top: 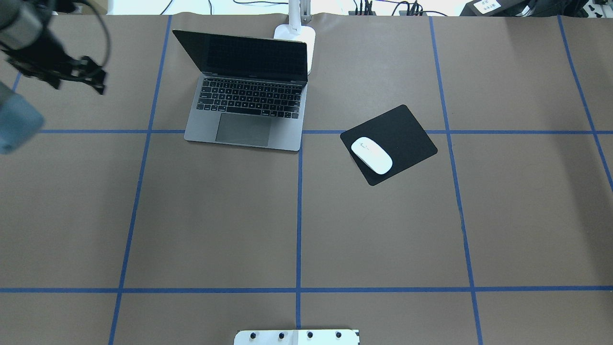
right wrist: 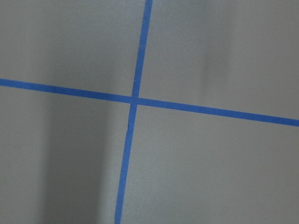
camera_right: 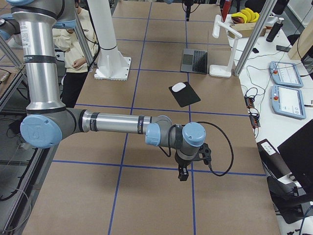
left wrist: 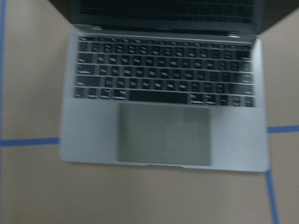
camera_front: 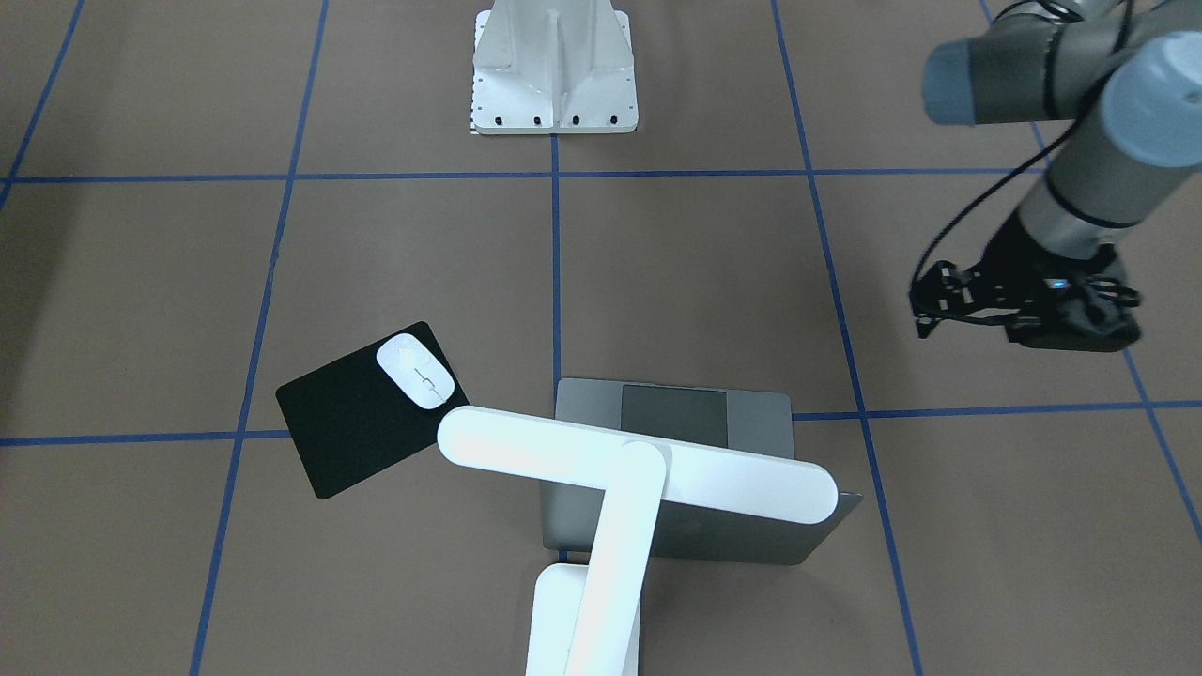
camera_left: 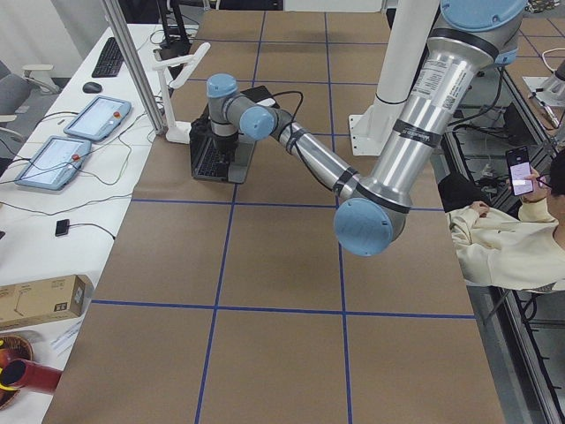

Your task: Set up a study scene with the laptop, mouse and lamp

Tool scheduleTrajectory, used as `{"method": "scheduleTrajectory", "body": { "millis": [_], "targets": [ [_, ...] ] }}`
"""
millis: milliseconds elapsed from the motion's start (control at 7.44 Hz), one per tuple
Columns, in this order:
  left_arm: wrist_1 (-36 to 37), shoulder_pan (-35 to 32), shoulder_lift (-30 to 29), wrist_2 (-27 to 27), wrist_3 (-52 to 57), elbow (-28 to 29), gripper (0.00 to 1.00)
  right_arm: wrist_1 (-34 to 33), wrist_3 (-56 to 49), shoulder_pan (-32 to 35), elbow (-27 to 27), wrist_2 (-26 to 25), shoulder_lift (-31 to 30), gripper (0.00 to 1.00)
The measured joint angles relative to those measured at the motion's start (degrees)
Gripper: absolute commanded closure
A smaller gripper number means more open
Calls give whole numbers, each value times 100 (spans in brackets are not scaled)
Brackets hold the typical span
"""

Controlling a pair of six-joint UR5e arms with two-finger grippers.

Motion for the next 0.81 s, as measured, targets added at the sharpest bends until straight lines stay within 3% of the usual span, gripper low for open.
{"method": "scheduleTrajectory", "body": {
  "millis": [269, 806],
  "targets": [
    [-13, -1034, 489, -353, 1557, 404, 1, 1, 8, 38, 160, -2, -180, 0],
    [-68, -2769, 681, -841, 4014, 2011, 1, -1, 13, 122, 225, 48, -225, 0]
  ]
}}
